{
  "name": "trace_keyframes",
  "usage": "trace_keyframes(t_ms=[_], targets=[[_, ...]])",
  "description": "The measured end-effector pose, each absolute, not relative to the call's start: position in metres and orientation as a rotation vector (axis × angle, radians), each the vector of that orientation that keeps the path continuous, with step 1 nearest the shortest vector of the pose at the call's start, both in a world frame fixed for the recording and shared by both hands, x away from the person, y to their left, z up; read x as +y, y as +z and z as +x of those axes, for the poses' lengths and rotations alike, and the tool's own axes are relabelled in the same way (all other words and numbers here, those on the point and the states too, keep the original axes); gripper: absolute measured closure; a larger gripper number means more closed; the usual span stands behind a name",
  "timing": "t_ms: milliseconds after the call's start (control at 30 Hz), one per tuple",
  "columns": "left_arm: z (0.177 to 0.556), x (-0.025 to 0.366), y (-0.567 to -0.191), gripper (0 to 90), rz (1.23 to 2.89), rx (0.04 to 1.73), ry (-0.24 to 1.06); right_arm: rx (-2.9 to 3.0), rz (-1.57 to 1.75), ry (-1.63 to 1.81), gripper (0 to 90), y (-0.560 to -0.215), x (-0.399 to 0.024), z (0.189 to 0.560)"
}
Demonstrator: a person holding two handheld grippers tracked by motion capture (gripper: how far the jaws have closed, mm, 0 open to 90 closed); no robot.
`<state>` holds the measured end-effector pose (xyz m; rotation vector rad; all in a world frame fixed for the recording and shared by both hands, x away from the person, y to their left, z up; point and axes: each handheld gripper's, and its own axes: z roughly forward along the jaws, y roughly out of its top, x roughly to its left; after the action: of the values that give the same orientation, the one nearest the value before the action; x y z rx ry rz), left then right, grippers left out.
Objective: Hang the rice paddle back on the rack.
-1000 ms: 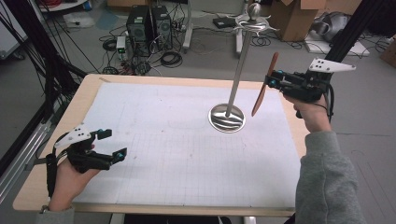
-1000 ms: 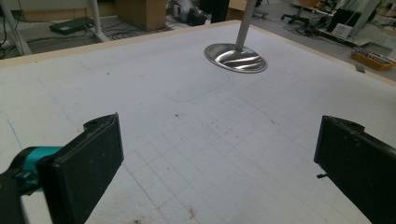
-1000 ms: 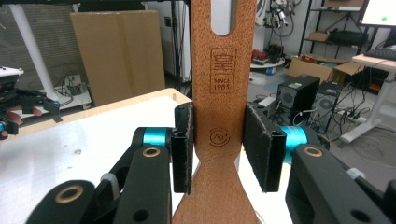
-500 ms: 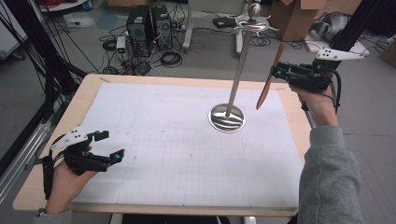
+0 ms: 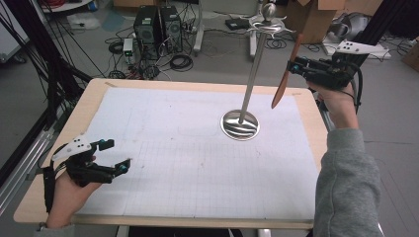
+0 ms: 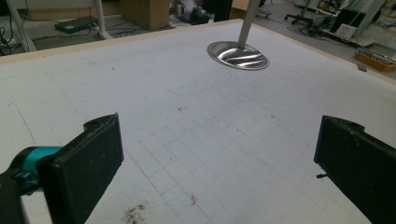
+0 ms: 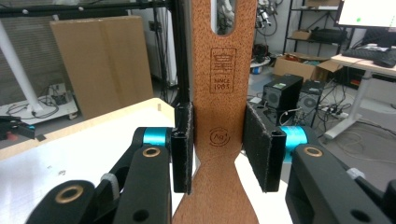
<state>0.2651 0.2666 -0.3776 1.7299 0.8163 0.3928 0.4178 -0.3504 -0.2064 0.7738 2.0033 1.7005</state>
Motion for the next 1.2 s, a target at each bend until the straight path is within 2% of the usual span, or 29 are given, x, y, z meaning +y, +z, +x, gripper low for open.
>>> trace_keyframes(t_ms=[500, 1200], targets=[[0.256, 0.267, -0.37, 1.8, 1.707, 0.793, 0.401, 1.984, 0.755, 1.719, 64.8, -0.194, -0.345, 0.424], [0.253, 0.276, -0.373, 1.8, 1.704, 0.819, 0.411, 1.955, 0.768, 1.764, 64.8, -0.194, -0.343, 0.431]])
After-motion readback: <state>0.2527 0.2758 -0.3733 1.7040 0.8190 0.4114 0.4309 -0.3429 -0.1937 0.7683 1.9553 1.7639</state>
